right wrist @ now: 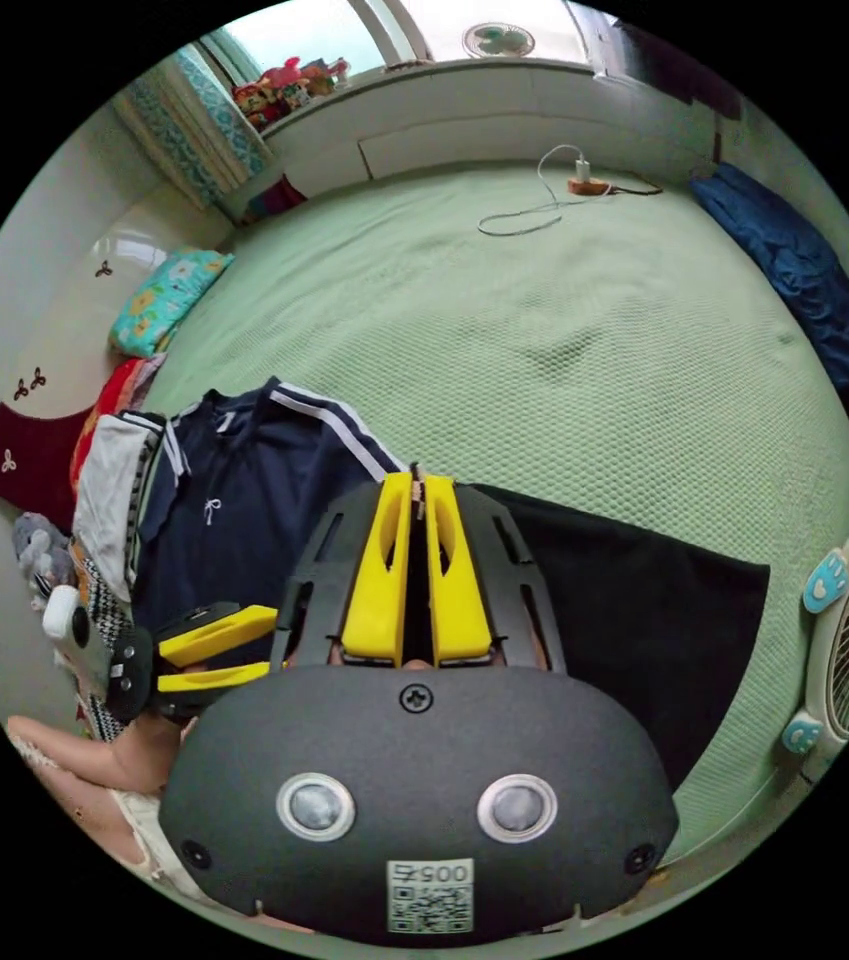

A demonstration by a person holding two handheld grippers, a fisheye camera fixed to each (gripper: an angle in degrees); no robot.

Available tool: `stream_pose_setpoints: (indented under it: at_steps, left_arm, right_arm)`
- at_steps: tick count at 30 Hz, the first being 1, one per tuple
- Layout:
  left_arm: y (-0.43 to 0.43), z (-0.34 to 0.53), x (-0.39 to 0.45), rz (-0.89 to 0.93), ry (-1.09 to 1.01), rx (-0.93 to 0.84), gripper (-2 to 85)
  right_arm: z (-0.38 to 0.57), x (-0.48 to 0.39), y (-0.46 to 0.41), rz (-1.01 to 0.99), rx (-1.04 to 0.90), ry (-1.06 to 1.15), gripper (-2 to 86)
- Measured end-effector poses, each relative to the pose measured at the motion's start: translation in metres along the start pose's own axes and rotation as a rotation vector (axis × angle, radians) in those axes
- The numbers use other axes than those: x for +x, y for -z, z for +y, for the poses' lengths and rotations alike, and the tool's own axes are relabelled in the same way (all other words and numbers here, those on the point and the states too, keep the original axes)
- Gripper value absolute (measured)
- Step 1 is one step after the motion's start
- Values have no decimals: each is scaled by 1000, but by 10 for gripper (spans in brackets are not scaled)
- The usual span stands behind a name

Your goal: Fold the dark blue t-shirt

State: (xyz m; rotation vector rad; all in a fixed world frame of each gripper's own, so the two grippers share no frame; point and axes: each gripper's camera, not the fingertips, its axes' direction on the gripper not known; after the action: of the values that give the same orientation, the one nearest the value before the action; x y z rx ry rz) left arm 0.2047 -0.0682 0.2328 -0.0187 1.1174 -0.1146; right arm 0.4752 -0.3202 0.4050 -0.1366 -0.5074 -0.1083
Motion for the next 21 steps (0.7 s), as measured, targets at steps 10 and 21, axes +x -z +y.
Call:
stream_pose_setpoints:
  at_steps: [10, 21]
  left_arm:
    - [-10, -2, -16, 124, 38, 26, 112]
    - [24, 15, -84, 53, 245, 68, 111]
  right_arm:
    - [-7, -123, 16, 89, -4, 214, -11]
    - [-14, -244, -124, 395, -226, 251, -3]
